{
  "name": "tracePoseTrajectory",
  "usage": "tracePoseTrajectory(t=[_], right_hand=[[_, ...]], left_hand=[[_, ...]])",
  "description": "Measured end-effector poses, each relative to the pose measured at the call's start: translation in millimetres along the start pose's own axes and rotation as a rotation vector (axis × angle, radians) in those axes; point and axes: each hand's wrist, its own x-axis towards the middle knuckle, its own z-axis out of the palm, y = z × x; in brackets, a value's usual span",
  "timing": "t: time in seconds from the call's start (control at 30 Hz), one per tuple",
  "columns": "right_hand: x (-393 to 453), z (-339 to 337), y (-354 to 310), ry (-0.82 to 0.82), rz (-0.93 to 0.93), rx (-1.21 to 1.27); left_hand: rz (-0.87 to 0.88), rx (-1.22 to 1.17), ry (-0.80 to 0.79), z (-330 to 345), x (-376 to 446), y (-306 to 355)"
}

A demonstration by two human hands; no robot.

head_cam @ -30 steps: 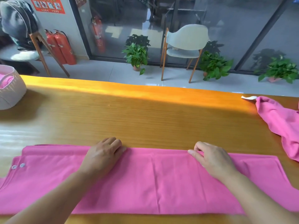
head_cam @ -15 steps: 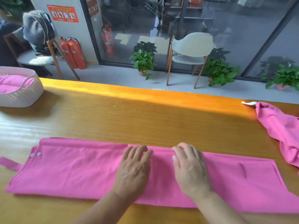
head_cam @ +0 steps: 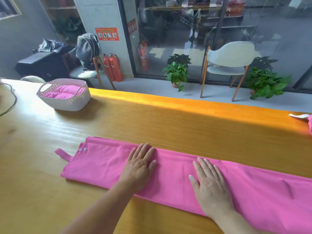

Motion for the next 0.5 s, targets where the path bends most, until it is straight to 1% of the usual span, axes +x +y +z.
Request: tracePoseTrajectory(t=[0.1,0.23,0.3,0.4,0.5], right_hand=[[10,-6,-20,0.025,-0.004,0.004],[41,-6,-75,0.039,-0.099,0.046],[56,-3,-110,0.040,-0.145,0.091],[75,4,-166,0.026,-0.241,0.116],[86,11,-207,0.018,-0.341,0.123]], left_hand=[[-0.158,-0.016,0.045,-24,3,-56],[-0.333,0.023,0.081,-59,7,-133],[-0.360,0.023,0.110,-73,9,-160],[-0.331,-0.024,0.142,-83,12,-187],[-0.330,-0.120,0.150,-84,17,-196]])
